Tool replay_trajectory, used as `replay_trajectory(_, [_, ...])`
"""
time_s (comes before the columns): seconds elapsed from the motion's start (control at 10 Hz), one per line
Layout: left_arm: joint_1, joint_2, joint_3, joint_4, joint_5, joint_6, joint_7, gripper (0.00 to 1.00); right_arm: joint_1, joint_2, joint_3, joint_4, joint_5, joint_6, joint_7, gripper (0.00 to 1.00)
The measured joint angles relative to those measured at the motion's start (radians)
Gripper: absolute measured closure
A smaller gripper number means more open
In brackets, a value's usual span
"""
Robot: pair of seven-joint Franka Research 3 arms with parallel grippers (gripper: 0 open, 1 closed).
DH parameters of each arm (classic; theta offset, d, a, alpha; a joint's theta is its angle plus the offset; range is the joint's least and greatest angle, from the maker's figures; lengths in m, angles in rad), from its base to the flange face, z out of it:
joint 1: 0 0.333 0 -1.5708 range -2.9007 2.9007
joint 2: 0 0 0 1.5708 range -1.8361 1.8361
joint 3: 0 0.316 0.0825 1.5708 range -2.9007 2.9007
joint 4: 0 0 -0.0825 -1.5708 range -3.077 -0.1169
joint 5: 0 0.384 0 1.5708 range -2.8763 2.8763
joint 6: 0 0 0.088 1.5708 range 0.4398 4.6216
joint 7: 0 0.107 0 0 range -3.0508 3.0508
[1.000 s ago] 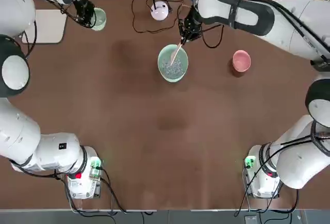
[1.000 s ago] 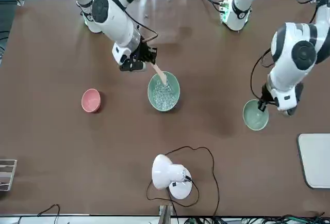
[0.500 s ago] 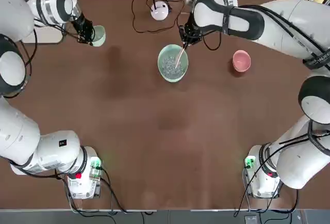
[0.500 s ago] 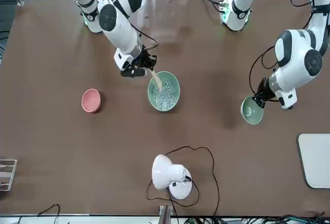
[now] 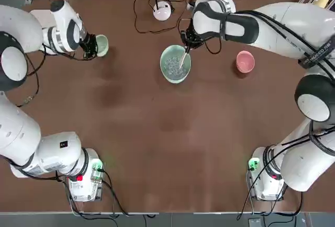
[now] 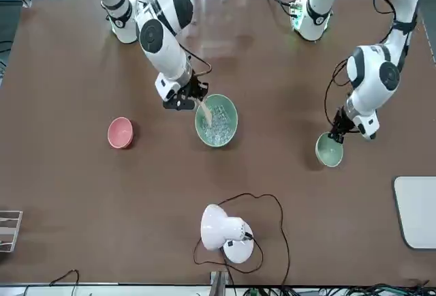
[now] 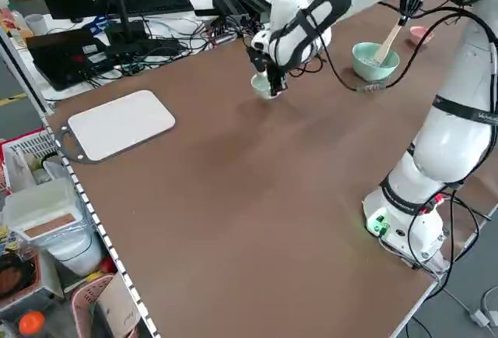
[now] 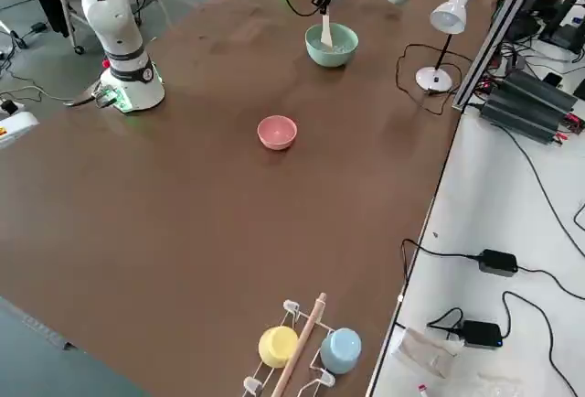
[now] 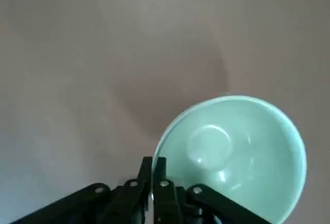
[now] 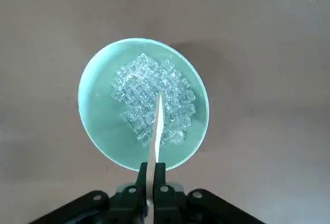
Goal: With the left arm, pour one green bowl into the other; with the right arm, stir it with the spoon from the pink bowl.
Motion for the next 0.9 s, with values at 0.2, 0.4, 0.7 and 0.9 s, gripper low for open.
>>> replay_trajectory(0.2, [0.005, 0.015, 0.0, -0.015, 0.0, 0.013, 0.001, 0.96, 0.009, 0.009, 0.0, 0.0, -0.007, 0.001, 0.0, 0.94])
replay_trajectory(0.4, [0.004, 0.032, -0.003, -0.015, 0.0, 0.031, 0.003, 0.95, 0.039, 0.017, 0.0, 0.001, -0.012, 0.008, 0.018, 0.94])
replay_trajectory(0.7, [0.003, 0.062, -0.006, -0.016, 0.038, 0.044, 0.005, 0.69, 0.106, 0.042, 0.0, 0.027, -0.027, 0.024, 0.12, 0.94])
replay_trajectory(0.9, [0.003, 0.063, -0.006, -0.011, 0.04, 0.051, 0.006, 0.4, 0.114, 0.096, -0.002, 0.091, -0.032, 0.036, 0.177, 0.94])
